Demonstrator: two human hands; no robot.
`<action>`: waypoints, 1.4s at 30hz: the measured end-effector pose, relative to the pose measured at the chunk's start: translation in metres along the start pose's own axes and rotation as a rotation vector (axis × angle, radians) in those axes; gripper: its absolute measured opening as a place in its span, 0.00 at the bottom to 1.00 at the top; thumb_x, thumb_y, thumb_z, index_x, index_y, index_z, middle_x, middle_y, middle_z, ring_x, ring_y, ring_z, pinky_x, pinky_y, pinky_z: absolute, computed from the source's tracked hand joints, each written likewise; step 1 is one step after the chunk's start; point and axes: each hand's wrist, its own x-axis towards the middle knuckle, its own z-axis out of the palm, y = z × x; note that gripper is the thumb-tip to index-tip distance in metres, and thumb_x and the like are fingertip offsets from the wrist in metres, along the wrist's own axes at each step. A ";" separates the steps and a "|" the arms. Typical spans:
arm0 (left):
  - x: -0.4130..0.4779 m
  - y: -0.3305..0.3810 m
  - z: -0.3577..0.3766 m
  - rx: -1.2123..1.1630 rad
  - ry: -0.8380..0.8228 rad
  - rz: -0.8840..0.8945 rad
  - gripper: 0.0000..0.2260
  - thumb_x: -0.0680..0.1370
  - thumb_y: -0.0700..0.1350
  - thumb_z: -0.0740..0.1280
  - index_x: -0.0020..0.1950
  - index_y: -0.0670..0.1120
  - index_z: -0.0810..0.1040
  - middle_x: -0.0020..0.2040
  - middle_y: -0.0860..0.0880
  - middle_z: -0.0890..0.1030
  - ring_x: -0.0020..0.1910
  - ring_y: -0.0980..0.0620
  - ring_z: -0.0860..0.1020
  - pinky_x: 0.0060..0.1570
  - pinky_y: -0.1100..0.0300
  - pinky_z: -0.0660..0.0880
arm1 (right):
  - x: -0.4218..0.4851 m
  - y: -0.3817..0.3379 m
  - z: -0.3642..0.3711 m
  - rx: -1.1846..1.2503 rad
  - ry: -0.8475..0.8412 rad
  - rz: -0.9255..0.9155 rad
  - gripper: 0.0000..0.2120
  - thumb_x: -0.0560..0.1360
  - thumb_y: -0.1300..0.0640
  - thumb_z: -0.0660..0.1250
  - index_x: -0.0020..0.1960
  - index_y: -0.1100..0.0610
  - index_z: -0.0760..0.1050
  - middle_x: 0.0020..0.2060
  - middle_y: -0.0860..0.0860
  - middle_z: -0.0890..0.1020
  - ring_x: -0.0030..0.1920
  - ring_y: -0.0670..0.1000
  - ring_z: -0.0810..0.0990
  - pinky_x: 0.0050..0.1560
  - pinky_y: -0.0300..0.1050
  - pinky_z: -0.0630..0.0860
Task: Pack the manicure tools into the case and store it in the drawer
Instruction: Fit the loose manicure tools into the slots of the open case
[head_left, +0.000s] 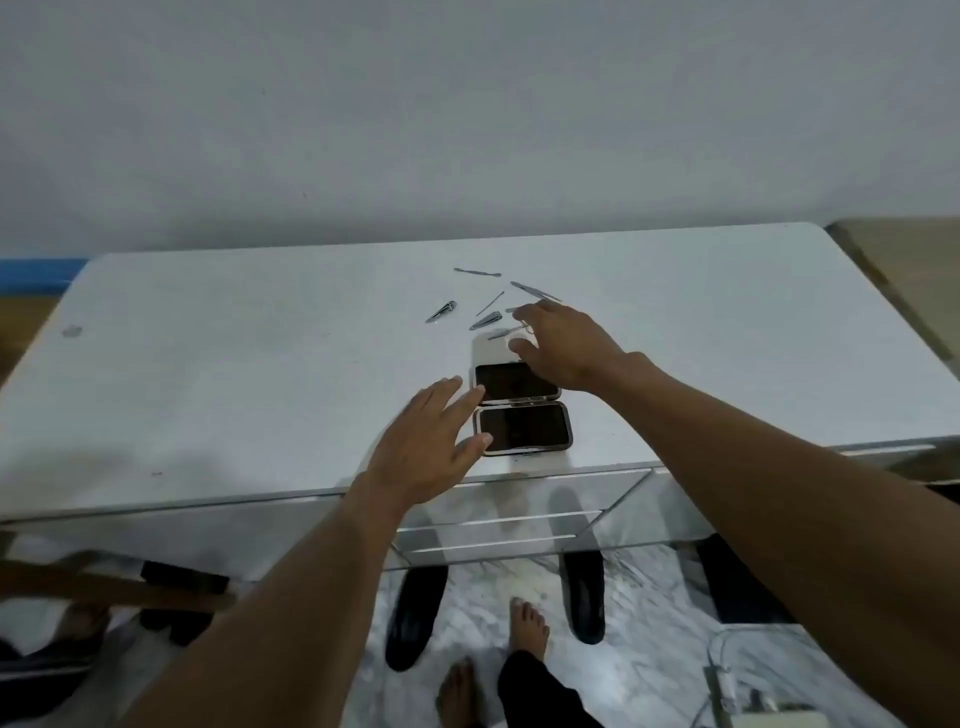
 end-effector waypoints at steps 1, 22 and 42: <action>0.000 -0.002 0.003 -0.015 0.014 0.006 0.29 0.78 0.62 0.53 0.75 0.48 0.65 0.74 0.43 0.67 0.73 0.45 0.63 0.71 0.51 0.61 | 0.007 0.000 0.001 -0.012 -0.013 -0.003 0.21 0.80 0.50 0.60 0.70 0.58 0.67 0.67 0.56 0.73 0.66 0.59 0.73 0.63 0.54 0.73; 0.001 -0.010 0.008 -0.045 0.149 -0.006 0.27 0.75 0.61 0.63 0.72 0.54 0.68 0.72 0.50 0.69 0.71 0.51 0.65 0.67 0.53 0.63 | 0.080 0.013 0.018 -0.129 -0.057 -0.109 0.09 0.75 0.63 0.61 0.54 0.62 0.75 0.53 0.59 0.78 0.54 0.61 0.76 0.50 0.52 0.75; 0.000 -0.014 0.011 -0.056 0.137 0.013 0.29 0.76 0.66 0.57 0.74 0.54 0.66 0.73 0.48 0.68 0.73 0.49 0.64 0.70 0.47 0.64 | -0.078 0.027 0.023 0.084 0.039 0.056 0.07 0.73 0.58 0.69 0.51 0.56 0.79 0.47 0.55 0.82 0.48 0.56 0.80 0.49 0.48 0.75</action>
